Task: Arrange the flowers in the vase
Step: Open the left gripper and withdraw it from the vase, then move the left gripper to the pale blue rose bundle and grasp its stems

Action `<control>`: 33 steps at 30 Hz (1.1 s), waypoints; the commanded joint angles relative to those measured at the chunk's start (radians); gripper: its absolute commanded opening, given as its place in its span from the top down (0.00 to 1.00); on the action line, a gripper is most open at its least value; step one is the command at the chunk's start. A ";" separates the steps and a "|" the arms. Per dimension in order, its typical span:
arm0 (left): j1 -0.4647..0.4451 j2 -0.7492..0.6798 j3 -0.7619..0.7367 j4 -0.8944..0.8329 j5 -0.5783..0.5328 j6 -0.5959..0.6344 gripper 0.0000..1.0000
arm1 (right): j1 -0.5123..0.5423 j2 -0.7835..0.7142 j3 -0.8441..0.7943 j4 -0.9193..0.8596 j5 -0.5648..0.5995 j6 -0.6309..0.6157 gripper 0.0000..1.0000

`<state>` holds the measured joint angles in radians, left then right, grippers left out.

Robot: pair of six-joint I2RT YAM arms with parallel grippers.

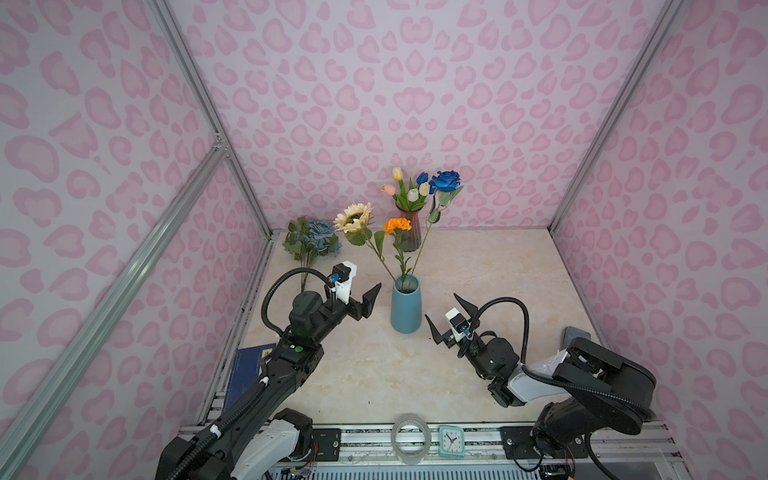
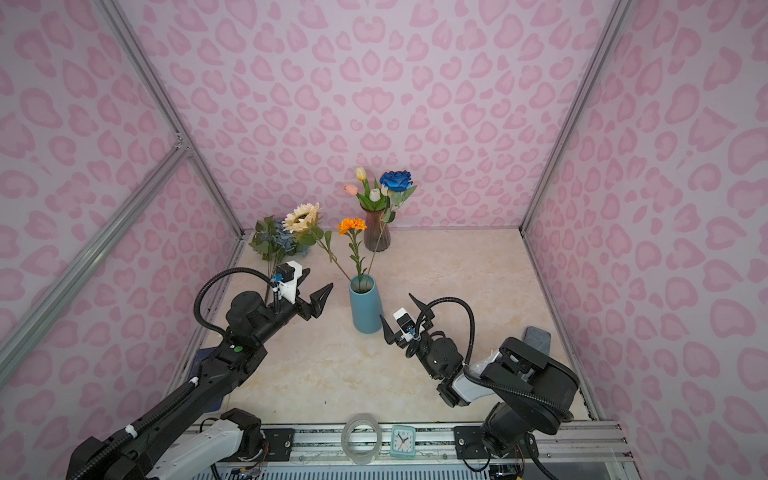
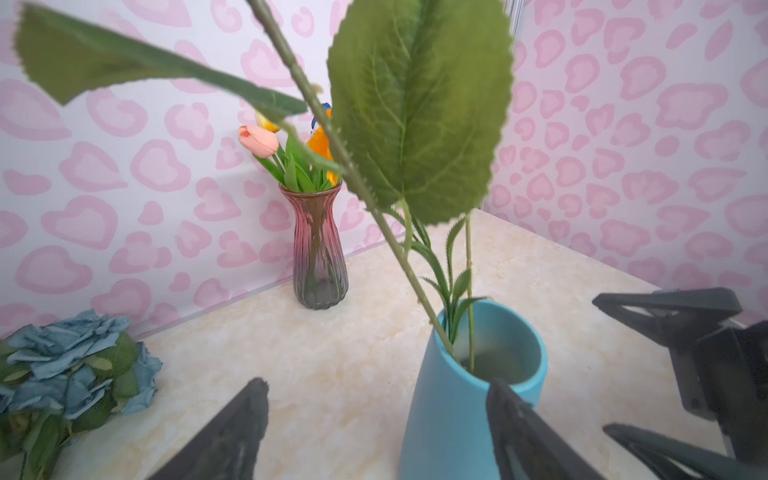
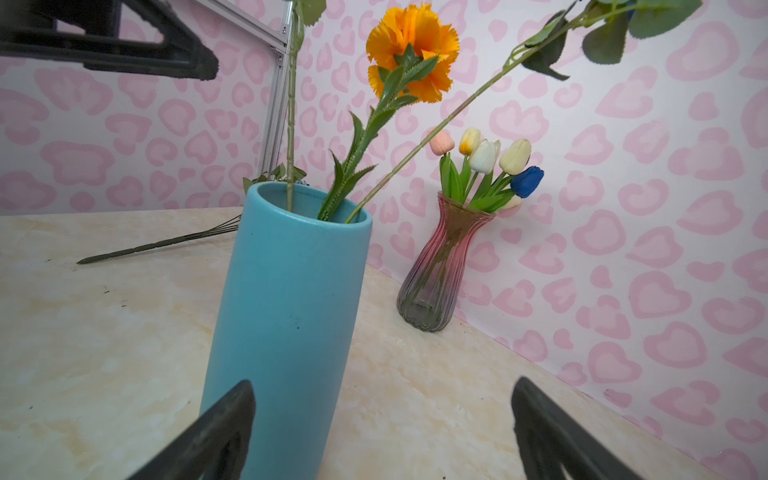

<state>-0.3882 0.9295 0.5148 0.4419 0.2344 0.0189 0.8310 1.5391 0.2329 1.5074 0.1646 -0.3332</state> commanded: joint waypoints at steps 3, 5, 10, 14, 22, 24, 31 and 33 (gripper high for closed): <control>0.017 -0.042 -0.065 -0.062 -0.291 -0.012 0.23 | 0.012 0.016 0.002 0.051 0.022 -0.016 0.05; 0.067 -0.003 -0.046 -0.123 -0.424 -0.088 0.29 | 0.020 0.017 0.003 0.053 0.027 -0.027 0.05; 0.311 0.247 0.141 -0.358 -0.357 -0.298 0.34 | 0.036 0.011 0.002 0.052 0.041 -0.047 0.05; 0.388 0.539 0.442 -0.607 -0.296 -0.257 0.35 | 0.055 0.002 0.000 0.052 0.057 -0.080 0.05; 0.445 0.947 0.884 -1.024 -0.400 -0.124 0.38 | 0.091 -0.003 0.000 0.052 0.093 -0.145 0.05; 0.461 1.023 0.945 -1.098 -0.364 -0.096 0.38 | 0.092 0.004 0.002 0.053 0.095 -0.147 0.05; 0.480 1.122 0.973 -1.164 -0.387 -0.061 0.35 | 0.097 0.021 0.009 0.052 0.090 -0.147 0.05; 0.482 1.130 0.970 -1.155 -0.394 -0.042 0.35 | 0.097 0.018 0.008 0.052 0.083 -0.145 0.05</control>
<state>0.0891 2.0502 1.4734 -0.6693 -0.1410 -0.0605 0.9276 1.5547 0.2409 1.5223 0.2462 -0.4816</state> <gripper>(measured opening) 0.645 0.948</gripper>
